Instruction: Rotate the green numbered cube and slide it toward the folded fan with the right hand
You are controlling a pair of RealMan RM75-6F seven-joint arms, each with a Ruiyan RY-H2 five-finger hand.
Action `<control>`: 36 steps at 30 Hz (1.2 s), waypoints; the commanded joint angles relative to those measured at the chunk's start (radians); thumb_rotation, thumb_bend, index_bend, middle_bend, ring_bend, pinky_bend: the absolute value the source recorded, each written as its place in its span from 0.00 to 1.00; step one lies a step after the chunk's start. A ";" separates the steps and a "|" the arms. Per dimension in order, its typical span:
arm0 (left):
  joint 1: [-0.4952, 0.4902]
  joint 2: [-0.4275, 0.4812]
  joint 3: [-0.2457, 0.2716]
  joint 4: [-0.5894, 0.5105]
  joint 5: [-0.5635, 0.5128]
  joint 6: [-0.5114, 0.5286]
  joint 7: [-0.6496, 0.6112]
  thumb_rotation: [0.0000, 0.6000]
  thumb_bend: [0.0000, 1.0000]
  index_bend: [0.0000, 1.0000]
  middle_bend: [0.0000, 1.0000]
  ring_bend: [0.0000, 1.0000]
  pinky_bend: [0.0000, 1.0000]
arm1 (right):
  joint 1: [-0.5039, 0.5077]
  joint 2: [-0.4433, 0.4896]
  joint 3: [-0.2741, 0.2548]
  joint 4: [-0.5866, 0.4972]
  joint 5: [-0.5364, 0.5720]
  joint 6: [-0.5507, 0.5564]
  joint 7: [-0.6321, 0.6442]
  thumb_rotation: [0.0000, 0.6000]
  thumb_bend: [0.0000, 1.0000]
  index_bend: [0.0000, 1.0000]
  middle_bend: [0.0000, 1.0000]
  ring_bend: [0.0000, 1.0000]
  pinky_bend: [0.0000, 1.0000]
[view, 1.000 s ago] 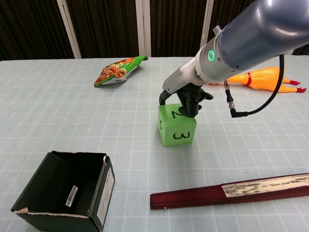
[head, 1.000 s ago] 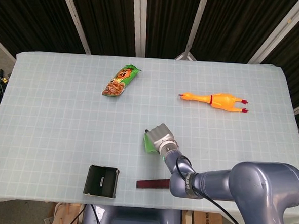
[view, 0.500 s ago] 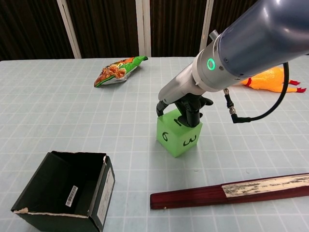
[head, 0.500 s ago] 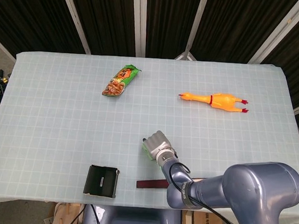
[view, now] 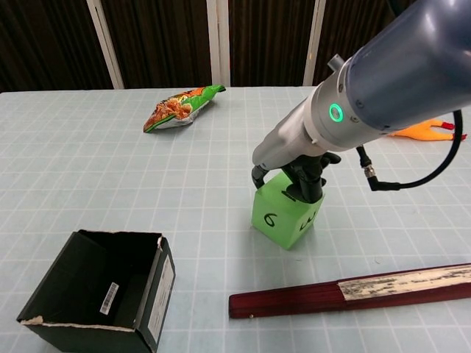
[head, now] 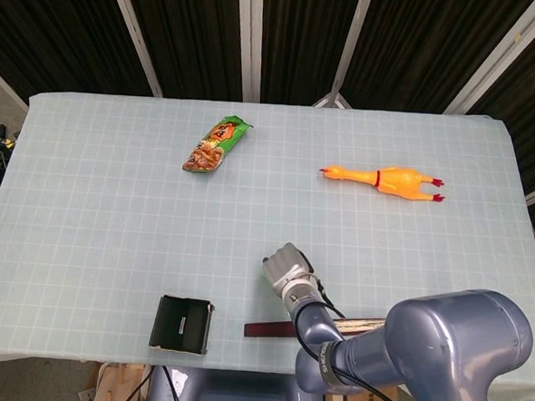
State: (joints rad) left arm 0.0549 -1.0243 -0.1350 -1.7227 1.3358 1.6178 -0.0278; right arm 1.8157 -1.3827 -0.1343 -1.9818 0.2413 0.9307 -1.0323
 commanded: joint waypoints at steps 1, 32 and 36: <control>0.000 0.000 0.000 0.000 0.000 0.000 0.001 1.00 0.26 0.03 0.00 0.04 0.16 | 0.000 0.002 -0.001 -0.019 0.004 0.011 -0.011 1.00 0.73 0.18 0.83 0.86 0.71; 0.003 0.001 0.002 -0.003 0.006 0.004 0.000 1.00 0.26 0.03 0.00 0.04 0.16 | -0.007 0.056 0.012 -0.135 0.021 0.002 -0.054 1.00 0.73 0.22 0.83 0.86 0.71; 0.004 0.001 0.000 -0.003 0.002 0.004 -0.002 1.00 0.26 0.03 0.00 0.04 0.16 | -0.002 0.060 0.008 -0.151 0.025 0.000 -0.060 1.00 0.73 0.22 0.83 0.86 0.71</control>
State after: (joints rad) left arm 0.0587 -1.0235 -0.1345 -1.7255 1.3376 1.6216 -0.0291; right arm 1.8114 -1.3240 -0.1244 -2.1298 0.2649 0.9294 -1.0890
